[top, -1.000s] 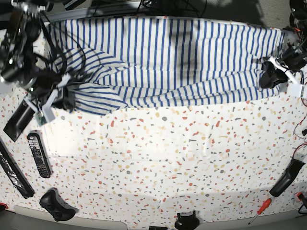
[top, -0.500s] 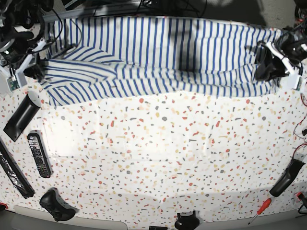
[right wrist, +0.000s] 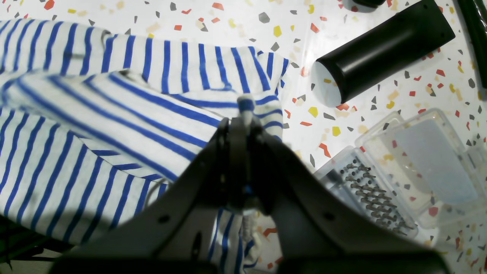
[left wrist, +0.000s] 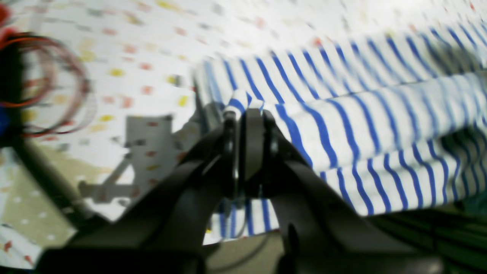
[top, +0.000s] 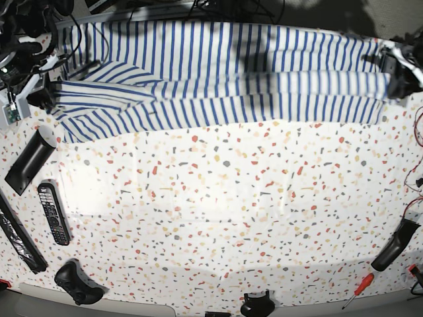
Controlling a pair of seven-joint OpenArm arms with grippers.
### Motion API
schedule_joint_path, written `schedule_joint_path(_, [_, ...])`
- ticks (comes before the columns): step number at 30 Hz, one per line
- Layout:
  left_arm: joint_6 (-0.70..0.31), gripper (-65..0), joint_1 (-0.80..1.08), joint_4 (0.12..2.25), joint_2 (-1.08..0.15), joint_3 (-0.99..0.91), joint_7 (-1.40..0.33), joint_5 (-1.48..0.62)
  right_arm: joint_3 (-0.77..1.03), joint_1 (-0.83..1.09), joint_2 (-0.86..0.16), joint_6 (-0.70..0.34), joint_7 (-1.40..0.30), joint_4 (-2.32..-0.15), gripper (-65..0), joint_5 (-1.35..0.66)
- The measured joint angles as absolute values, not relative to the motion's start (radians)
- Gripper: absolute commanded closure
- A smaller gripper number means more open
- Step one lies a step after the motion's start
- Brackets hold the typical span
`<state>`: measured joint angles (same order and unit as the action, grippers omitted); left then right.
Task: Layout the t-shirt on the table in an organized manner, then fold the t-shirt properly
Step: 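Pull the folded shirt away from the robot with both grippers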
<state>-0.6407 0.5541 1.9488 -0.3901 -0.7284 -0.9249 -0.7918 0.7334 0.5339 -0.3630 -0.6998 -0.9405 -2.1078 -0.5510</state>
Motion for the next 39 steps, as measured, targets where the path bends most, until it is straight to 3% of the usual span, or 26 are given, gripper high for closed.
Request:
schedule_joint_path(6, [-0.685,0.0,0.597,1.949,-0.387,-0.76,-0.944,-0.898,0.733,0.534,-0.363,-0.7,-0.941,-2.108,0.0,-0.551])
schedule_joint_path(19, [-0.685,0.0,0.629,1.949,-0.38,-0.76,-0.943,-0.898,0.733,0.535,-0.363,-0.699,-1.062,-2.108,0.0,-0.551])
schedule_joint_path(36, [-0.685,0.0,0.631,1.949,-0.36,-0.76,-0.943,-0.898,0.733,0.534,-0.36,-0.699,-1.091,-2.108,0.0,-0.554])
schedule_joint_path(37, [-0.685,0.0,0.635,1.949,-0.36,-0.76,-0.943,-0.898,0.733,0.535,-0.36,-0.699,-1.102,-2.108,-0.8,-0.554])
schedule_joint_path(39, [-0.685,0.0,0.646,1.948,-0.36,-0.76,-0.944,-0.898,0.733,0.535,-0.36,-0.699,-1.106,-2.108,-15.0,-0.554])
